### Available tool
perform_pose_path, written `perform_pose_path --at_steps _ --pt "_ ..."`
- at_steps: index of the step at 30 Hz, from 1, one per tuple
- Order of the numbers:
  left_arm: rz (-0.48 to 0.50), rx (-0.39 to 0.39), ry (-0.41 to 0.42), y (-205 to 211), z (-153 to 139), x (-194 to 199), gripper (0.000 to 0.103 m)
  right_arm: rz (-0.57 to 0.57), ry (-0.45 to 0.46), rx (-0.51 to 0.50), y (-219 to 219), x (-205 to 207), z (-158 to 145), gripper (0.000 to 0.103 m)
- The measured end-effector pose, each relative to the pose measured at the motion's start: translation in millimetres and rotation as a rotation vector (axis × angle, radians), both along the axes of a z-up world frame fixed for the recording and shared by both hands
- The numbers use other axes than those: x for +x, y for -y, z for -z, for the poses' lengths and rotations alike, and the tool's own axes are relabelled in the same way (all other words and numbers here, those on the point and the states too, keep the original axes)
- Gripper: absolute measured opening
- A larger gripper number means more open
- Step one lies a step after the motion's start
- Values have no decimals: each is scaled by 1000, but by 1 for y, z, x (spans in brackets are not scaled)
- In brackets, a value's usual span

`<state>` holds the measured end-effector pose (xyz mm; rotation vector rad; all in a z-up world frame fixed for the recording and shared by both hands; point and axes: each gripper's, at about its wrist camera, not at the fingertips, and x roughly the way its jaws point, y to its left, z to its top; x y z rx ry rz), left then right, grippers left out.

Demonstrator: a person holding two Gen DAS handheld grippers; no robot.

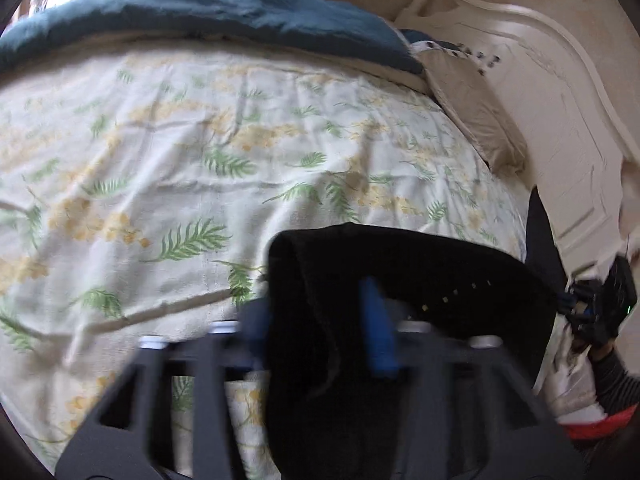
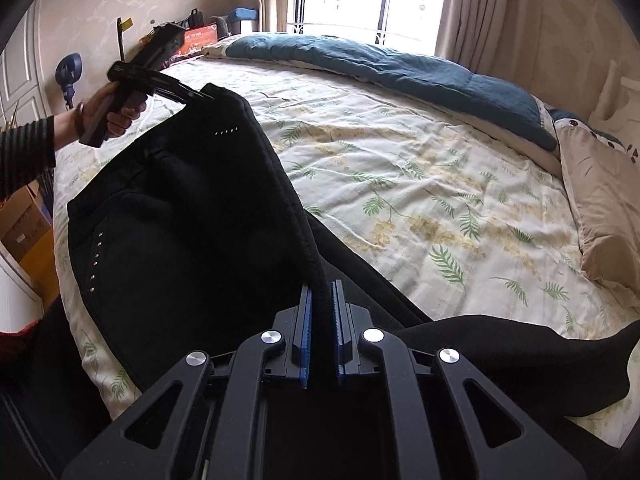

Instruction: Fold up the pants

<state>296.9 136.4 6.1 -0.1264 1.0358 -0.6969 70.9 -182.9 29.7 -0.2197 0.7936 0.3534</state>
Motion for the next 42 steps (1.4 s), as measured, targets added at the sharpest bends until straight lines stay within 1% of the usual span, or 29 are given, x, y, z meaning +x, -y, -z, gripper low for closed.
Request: perform_pose_path --at_steps 1,2,3,5,7,10,12,14,17,19,21,22,24,26,28,30,31,32,33,35,38,40,42 --pt "8 -40 -28 -2 4 2 6 1 0 3 0 1 -1 9" --pt "7 -84 -53 -5 7 4 6 2 2 3 1 2 -1 9" --pt "-5 -103 -59 -8 7 4 6 2 6 2 1 2 -3 9" --pt "-15 -126 -33 -16 0 -4 6 6 15 4 2 2 -6 9" --pt "-22 -129 -1 -22 -10 -14 5 11 24 6 3 2 -9 9" --pt "-15 -154 49 -32 -30 -39 5 21 39 -8 4 -4 -9 9" --pt "-4 -160 82 -38 -42 -61 5 27 57 -28 2 -14 -7 9" --pt "14 -149 112 -41 -51 -85 5 34 59 -29 1 -25 -4 9" --pt "12 -143 113 -47 -54 -114 5 47 53 -27 -1 -38 2 10" --pt "2 -142 113 -52 -52 -134 5 46 53 -52 -6 -49 7 10" --pt "-17 -159 101 -61 -48 -151 6 43 49 -71 -10 -57 13 11" --pt "-29 -160 93 -64 -44 -158 10 40 45 -78 -12 -61 16 11" --pt "-88 -127 77 -73 -33 -174 23 36 41 -89 -15 -65 22 11" --pt "-140 -105 56 -84 -20 -187 54 35 30 -95 -18 -68 29 12" --pt "-203 -111 37 -98 -10 -200 70 32 23 -116 -22 -72 38 14" --pt "-265 -141 4 -116 0 -214 71 37 11 -133 -25 -77 46 16" --pt "-297 -165 -17 -124 4 -222 71 44 5 -129 -24 -80 48 17" --pt "-346 -195 -45 -132 8 -232 71 50 3 -118 -24 -83 48 20" --pt "-378 -222 -61 -135 9 -241 71 61 -3 -93 -21 -87 47 23" --pt "-425 -280 -67 -134 10 -263 72 82 -29 -20 -16 -94 43 24" --pt "-471 -336 -51 -116 11 -287 80 143 -64 206 0 -106 38 43" --pt "-495 -379 -60 -102 16 -293 81 188 -118 433 14 -109 40 44" --pt "-518 -406 -84 -87 24 -292 81 213 -161 621 21 -109 47 44"
